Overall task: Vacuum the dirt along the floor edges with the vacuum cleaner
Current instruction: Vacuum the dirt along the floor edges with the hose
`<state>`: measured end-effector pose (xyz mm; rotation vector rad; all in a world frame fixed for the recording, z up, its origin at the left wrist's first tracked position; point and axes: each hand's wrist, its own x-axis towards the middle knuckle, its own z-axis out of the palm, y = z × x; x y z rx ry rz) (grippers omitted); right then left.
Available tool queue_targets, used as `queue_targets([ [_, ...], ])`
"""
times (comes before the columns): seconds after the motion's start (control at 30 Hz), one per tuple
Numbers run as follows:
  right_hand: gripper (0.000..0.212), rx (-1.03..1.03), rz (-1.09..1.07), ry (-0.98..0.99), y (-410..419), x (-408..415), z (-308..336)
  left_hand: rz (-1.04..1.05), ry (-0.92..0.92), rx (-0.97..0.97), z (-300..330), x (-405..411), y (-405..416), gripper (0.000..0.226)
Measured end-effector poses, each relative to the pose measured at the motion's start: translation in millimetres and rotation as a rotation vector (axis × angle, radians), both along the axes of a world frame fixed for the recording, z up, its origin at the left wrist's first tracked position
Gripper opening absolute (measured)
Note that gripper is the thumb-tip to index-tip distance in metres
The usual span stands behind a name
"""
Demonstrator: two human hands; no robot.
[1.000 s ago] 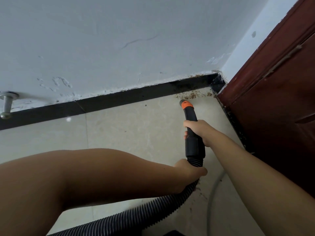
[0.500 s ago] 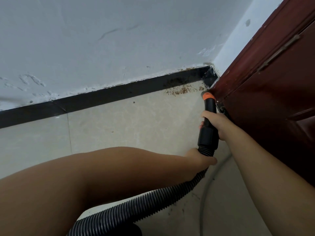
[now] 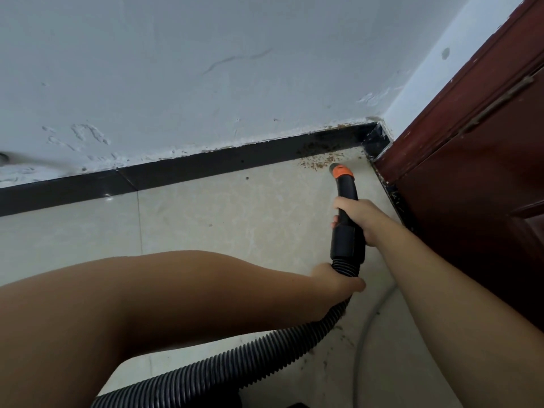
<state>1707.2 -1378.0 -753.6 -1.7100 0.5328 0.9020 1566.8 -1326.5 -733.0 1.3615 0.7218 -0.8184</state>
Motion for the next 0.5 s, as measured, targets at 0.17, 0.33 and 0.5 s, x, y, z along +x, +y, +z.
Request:
queue_targets([
  [0.17, 0.012, -0.001, 0.076, 0.013, 17.1, -18.2, 3.6, 0.023, 0.0, 0.041, 2.9, -19.0, 11.5, 0.019],
  [0.33, 0.011, 0.047, 0.132, 0.027, 36.3, -28.3, 6.0, 0.068, 0.013, 0.039, 3.7, -28.3, 20.9, 0.018],
  [0.5, 0.011, 0.061, 0.137, 0.047, 35.5, -23.1, 4.5, 0.072, 0.012, 0.038, -1.3, -23.4, 19.4, 0.018],
])
